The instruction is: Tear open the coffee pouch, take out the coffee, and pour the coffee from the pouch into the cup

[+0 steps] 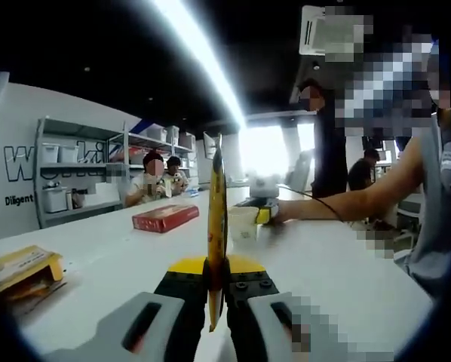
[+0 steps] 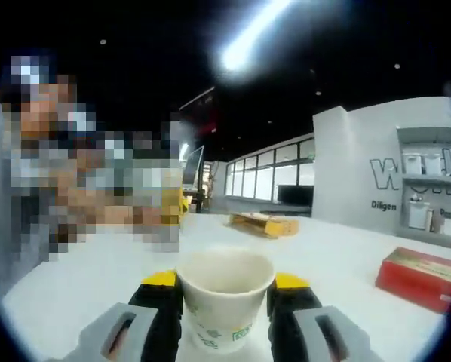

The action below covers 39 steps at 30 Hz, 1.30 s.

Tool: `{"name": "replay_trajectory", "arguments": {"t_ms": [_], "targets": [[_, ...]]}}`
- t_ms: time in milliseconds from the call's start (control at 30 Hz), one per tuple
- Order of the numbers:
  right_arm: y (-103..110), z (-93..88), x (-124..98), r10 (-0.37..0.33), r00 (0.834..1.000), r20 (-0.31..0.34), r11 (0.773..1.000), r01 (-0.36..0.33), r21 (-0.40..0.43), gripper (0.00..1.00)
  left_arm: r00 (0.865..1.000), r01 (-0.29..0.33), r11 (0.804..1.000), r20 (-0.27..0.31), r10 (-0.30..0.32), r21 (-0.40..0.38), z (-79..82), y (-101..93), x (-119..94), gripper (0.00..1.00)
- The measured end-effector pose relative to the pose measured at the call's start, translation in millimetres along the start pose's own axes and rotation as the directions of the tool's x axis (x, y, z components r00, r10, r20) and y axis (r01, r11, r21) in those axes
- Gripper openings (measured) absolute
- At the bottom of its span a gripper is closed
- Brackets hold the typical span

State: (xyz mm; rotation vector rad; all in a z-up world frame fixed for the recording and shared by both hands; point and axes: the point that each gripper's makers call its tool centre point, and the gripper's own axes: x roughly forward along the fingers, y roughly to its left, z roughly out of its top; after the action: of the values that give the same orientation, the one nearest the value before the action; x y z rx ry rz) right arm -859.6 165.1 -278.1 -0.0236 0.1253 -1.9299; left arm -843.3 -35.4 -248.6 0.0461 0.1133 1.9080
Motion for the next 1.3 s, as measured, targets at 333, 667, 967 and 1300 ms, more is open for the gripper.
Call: {"name": "replay_trajectory", "arguments": {"t_ms": [333, 667, 967, 1300], "targets": [[26, 4.1, 26, 0.092, 0.996, 0.009, 0.996, -0.092, 0.003, 0.45, 1.0, 0.018, 1.0, -0.014, -0.018, 0.001, -4.4, -2.6, 4, 0.1], [62, 8.9, 66, 0.209, 0.978, 0.02, 0.978, -0.209, 0.001, 0.45, 1.0, 0.021, 1.0, -0.014, -0.021, 0.002, -3.9, -4.1, 3, 0.1], [93, 13.3, 96, 0.298, 0.954, 0.025, 0.955, -0.298, 0.006, 0.45, 0.999, 0.035, 0.999, -0.014, -0.035, 0.006, -3.3, -8.5, 4, 0.1], [142, 20.7, 132, 0.414, 0.909, 0.037, 0.91, -0.414, -0.005, 0.45, 1.0, 0.03, 1.0, -0.004, -0.03, -0.004, -0.8, -6.0, 3, 0.1]]}}
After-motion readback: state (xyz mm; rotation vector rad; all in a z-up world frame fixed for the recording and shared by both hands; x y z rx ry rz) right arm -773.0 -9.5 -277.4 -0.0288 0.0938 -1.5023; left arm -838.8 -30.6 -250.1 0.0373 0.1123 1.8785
